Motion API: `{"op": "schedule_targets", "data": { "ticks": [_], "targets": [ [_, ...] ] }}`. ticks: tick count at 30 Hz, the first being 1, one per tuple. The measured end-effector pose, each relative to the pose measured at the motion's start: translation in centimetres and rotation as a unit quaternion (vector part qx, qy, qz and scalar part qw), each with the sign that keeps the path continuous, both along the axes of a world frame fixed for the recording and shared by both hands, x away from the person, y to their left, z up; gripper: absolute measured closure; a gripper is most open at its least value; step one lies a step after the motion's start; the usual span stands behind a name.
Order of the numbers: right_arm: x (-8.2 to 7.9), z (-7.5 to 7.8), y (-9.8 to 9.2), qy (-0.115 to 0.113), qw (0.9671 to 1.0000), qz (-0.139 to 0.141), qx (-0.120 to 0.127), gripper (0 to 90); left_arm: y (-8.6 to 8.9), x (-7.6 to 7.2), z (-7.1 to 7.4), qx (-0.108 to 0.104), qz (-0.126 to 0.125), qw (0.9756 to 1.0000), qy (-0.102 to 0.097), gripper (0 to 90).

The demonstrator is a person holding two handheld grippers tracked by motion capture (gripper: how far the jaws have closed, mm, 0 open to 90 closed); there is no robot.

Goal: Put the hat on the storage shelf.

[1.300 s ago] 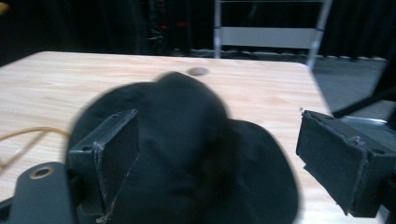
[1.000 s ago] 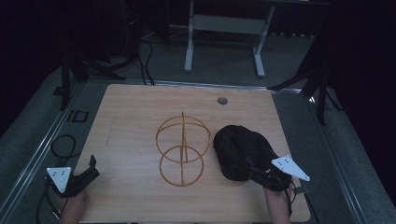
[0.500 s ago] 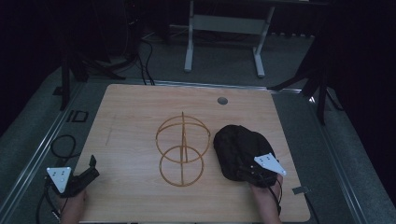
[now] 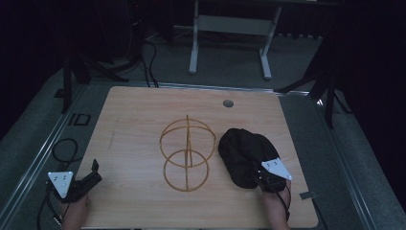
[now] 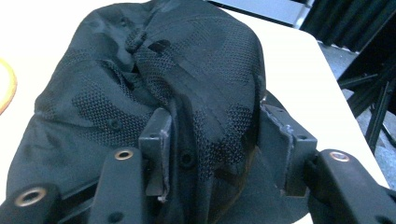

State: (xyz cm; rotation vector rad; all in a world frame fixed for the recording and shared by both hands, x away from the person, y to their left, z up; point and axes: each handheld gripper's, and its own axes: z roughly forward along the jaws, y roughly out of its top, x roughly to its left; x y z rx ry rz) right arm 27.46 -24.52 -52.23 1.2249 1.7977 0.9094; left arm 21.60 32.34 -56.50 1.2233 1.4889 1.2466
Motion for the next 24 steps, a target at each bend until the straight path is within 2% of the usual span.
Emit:
{"op": "schedule_targets", "data": {
  "ticks": [4, 7, 8, 13, 16, 17, 18, 22, 24],
  "targets": [
    [-0.2, 0.5, 0.1, -0.016, 0.9997, 0.019, -0.005, 39.4, 0.0, 0.0, 0.0, 0.000, -0.001, 1.0000, 0.001, 0.6],
    [-0.1, 0.9, 0.0, -0.017, 0.9995, 0.028, 0.002, 38.1, 0.0, 0.0, 0.0, 0.000, -0.001, 1.0000, 0.001, 0.6],
    [0.0, 1.0, 0.0, -0.018, 0.9994, 0.031, -0.004, 38.7, 0.0, 0.0, 0.0, 0.000, 0.000, 1.0000, 0.001, 0.6],
    [0.5, 1.0, 0.0, -0.014, 0.9990, 0.034, -0.026, 47.7, 0.0, 0.0, 0.0, 0.000, 0.000, 1.0000, 0.001, 0.6],
    [0.5, 1.1, 0.0, -0.014, 0.9986, 0.036, -0.036, 55.0, 0.0, 0.0, 0.0, -0.001, 0.000, 1.0000, 0.001, 0.6],
    [0.5, 1.1, -0.1, -0.014, 0.9985, 0.037, -0.037, 60.9, 0.0, 0.0, 0.0, 0.000, 0.000, 1.0000, 0.001, 0.6],
    [0.5, 1.2, -0.2, -0.013, 0.9984, 0.038, -0.040, 62.9, 0.0, 0.0, 0.0, 0.000, 0.000, 1.0000, 0.001, 0.6],
    [0.6, 1.4, -0.5, -0.007, 0.9987, 0.038, -0.033, 68.5, 0.0, 0.0, 0.0, -0.001, 0.000, 1.0000, 0.001, 0.6],
    [0.5, 1.5, -0.6, -0.014, 0.9989, 0.031, -0.034, 73.2, 0.0, 0.0, 0.0, 0.000, 0.000, 1.0000, 0.001, 0.6]
  ]
}}
